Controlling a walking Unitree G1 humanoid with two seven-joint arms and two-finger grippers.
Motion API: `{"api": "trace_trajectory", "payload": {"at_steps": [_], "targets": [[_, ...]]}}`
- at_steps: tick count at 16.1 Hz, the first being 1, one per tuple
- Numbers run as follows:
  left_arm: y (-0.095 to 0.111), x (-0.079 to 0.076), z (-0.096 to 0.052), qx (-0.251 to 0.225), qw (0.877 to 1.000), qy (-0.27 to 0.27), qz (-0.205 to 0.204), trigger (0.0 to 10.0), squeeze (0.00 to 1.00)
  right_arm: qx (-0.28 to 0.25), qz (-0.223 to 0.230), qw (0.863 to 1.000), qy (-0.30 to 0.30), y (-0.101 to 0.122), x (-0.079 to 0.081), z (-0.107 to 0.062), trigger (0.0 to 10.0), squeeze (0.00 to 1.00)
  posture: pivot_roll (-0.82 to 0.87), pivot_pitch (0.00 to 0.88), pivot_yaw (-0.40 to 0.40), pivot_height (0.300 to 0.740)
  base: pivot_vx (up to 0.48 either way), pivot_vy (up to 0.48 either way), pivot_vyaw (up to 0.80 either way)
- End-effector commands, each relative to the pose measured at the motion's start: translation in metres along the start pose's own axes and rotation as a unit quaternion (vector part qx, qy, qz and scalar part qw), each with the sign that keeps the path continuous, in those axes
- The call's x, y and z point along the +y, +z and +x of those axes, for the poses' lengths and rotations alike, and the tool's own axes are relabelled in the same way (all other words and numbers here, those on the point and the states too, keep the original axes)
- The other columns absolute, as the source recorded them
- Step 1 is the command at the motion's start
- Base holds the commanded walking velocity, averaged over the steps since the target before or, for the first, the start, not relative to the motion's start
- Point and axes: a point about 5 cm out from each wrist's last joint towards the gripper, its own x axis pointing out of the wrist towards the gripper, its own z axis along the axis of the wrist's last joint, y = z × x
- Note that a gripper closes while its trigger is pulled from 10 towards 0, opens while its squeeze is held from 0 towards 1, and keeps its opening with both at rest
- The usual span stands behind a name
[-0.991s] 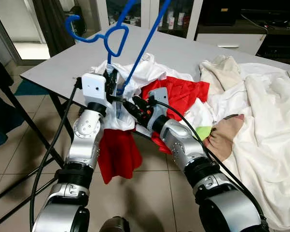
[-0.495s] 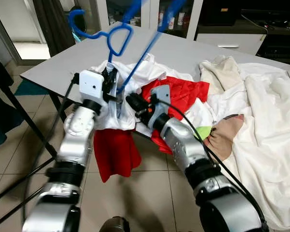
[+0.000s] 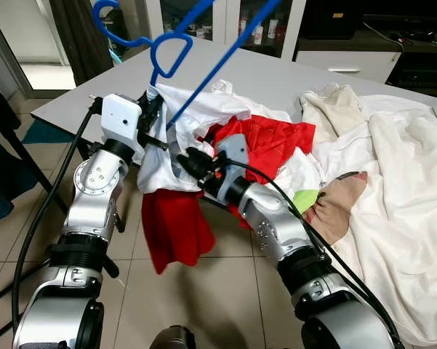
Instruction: Hang hanger
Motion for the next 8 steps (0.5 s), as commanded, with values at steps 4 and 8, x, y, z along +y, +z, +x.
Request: {"api": "trace_trajectory", "payload": {"at_steps": [4,8], "targets": [[0.009,-0.007,0.006,-0.024,0.999,-0.010,-0.019,10.0,0.00,-0.007,0.005,1.000,-0.024,0.002,0.013,0.017,10.0,1.00,0.19,0.002,0.037,0.740,0.000,0.000,0.00],[0.013,-0.013,0.005,-0.036,0.999,-0.014,-0.034,10.0,0.00,0.018,-0.038,0.997,-0.061,0.000,0.010,0.022,10.0,0.98,0.19,0.003,0.029,0.740,0.000,0.000,0.00]]}}
